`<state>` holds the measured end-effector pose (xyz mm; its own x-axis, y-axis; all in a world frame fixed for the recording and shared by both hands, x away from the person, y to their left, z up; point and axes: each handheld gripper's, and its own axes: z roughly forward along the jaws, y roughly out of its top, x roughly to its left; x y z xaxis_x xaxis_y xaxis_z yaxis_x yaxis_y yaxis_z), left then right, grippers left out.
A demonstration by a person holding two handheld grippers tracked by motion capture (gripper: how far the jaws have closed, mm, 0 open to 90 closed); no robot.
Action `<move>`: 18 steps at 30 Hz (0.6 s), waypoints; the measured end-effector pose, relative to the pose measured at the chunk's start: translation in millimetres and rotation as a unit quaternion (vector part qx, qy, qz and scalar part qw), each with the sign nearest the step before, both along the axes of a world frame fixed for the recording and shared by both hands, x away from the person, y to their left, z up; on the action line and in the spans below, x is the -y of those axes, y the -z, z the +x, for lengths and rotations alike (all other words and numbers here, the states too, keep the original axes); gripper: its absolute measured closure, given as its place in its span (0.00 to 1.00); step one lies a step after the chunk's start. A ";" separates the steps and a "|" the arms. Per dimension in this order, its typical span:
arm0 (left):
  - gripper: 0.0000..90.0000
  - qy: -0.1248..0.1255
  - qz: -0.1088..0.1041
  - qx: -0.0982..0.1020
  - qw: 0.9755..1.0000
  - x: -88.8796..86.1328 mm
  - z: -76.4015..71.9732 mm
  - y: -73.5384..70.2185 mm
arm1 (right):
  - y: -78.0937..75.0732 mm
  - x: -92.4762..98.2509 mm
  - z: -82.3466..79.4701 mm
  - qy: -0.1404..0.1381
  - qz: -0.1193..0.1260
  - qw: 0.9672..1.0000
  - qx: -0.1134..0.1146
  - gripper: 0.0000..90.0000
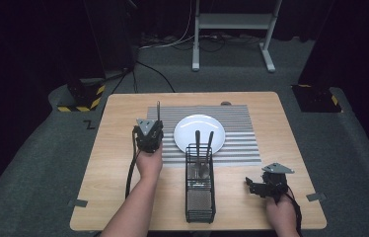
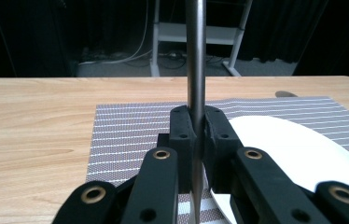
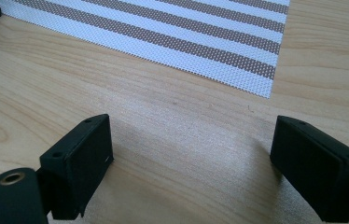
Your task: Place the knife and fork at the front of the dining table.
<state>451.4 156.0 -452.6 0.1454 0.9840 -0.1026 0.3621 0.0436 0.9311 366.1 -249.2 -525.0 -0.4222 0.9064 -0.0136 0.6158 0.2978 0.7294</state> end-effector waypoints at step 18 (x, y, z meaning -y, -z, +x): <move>0.92 -0.029 -0.022 -0.039 0.999 -0.5 37.0 21.0 | -0.2 -0.2 -0.5 -0.006 -0.001 1.000 0.001 0.15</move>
